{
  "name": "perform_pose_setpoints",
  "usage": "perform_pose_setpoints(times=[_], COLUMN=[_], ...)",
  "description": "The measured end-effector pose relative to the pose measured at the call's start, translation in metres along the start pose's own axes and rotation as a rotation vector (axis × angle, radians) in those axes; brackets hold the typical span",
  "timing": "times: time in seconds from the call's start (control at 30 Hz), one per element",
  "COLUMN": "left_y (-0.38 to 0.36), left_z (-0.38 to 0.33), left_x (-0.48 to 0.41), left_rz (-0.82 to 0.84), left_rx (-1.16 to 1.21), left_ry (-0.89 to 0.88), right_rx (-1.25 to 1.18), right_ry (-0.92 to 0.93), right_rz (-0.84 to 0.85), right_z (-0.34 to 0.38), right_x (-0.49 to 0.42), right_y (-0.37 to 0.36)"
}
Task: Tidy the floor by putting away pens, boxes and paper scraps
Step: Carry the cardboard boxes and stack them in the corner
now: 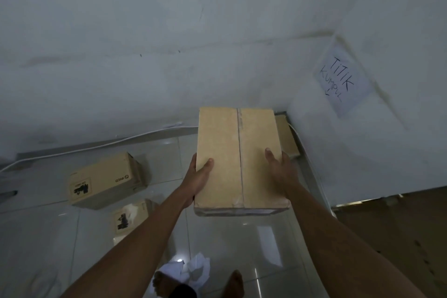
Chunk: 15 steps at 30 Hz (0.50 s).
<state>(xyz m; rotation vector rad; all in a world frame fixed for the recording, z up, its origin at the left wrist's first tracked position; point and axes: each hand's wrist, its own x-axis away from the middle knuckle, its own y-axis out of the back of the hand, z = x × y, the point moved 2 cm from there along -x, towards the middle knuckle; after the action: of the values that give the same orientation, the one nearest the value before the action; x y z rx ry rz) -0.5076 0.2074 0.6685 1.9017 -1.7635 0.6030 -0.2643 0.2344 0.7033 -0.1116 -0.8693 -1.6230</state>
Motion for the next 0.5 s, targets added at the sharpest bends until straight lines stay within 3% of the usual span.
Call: perform_pose_setpoints(times=[0.5], left_y=[-0.08], left_z=[-0.013], left_x=[-0.003], left_rz=[0.075], left_rx=[-0.022], left_ry=[-0.005], right_rx=[0.045], right_ry=[0.001], right_rz=[-0.004], right_z=[-0.016], right_x=[-0.033], right_y=[0.074])
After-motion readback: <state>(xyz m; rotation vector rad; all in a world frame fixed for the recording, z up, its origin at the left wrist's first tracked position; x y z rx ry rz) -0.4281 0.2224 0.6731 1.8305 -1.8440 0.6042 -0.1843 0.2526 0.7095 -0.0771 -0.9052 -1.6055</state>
